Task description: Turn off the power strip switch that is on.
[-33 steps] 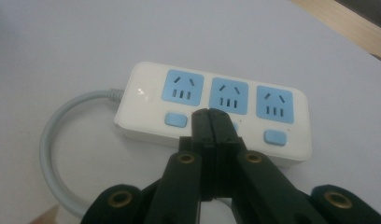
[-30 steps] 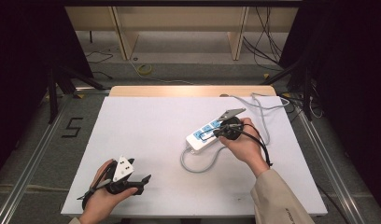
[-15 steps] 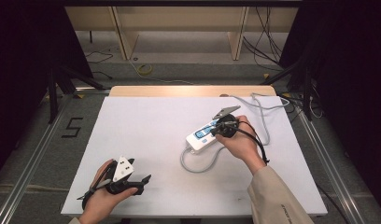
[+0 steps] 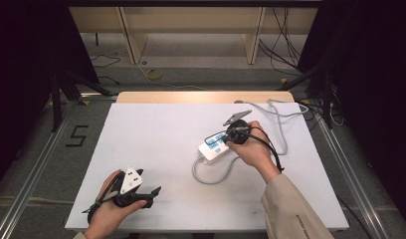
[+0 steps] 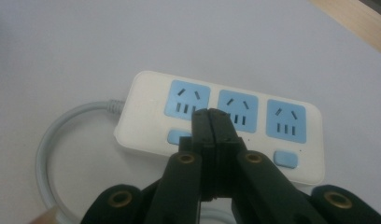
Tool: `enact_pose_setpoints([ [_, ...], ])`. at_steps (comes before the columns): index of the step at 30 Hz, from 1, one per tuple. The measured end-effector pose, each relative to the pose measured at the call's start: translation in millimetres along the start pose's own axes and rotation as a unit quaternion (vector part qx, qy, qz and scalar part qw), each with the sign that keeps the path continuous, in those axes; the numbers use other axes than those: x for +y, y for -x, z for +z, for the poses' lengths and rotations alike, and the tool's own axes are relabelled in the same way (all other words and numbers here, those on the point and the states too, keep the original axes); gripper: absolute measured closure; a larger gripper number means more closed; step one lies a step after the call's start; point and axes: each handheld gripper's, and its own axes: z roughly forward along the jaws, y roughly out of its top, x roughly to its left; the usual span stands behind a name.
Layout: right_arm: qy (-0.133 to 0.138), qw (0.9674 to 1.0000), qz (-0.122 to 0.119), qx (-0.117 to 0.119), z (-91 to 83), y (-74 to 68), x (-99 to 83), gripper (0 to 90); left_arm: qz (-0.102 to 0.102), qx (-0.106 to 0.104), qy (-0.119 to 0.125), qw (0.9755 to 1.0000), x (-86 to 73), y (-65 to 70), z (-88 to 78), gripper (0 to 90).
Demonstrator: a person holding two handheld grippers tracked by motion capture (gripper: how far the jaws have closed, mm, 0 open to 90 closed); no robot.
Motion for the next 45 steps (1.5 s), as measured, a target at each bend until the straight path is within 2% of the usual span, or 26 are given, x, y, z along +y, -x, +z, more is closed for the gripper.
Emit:
enact_pose_setpoints([
  [29, -0.03, 0.9995, -0.008, 0.01, 17.5, -4.9, 12.5, 90.0, 0.0, 0.0, 0.0, 1.0, 0.1, 0.2, -0.1, 17.9],
  [45, -0.055, 0.9983, -0.004, 0.018, 25.7, -6.6, 14.3, 90.0, 0.0, -0.001, 0.0, 1.0, 0.2, 0.2, 0.0, 18.0],
])
